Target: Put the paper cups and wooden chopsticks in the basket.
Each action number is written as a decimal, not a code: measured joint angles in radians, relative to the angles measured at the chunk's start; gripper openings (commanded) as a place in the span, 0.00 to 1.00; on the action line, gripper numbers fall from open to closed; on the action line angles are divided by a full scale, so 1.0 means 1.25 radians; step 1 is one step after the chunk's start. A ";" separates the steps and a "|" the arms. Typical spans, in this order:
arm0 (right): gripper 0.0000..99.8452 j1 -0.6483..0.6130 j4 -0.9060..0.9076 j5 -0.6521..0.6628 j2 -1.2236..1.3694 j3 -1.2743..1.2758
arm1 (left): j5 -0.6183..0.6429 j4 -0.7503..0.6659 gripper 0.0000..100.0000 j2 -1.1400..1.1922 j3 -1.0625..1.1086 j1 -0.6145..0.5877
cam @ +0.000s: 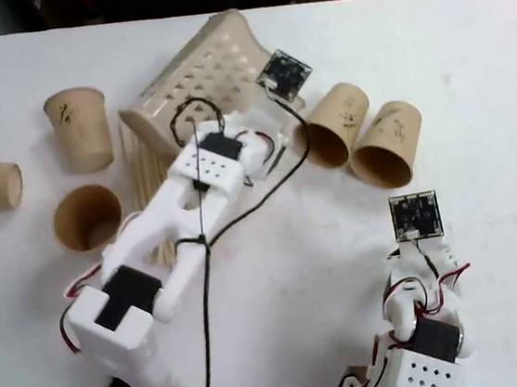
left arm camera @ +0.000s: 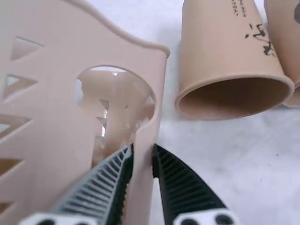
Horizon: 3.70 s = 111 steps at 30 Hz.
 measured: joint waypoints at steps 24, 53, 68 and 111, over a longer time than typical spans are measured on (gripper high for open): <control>0.02 0.000 0.000 0.000 0.000 0.000 | -0.025 0.271 0.02 -0.330 -0.077 0.039; 0.02 0.001 0.000 0.000 0.000 0.000 | -0.029 0.396 0.02 -0.404 0.028 0.074; 0.02 -0.050 0.009 -0.002 0.000 0.000 | -0.029 0.411 0.02 -0.433 0.042 0.074; 0.31 -0.191 -0.230 -0.174 1.094 -0.903 | -0.193 0.578 0.02 -0.631 0.042 0.249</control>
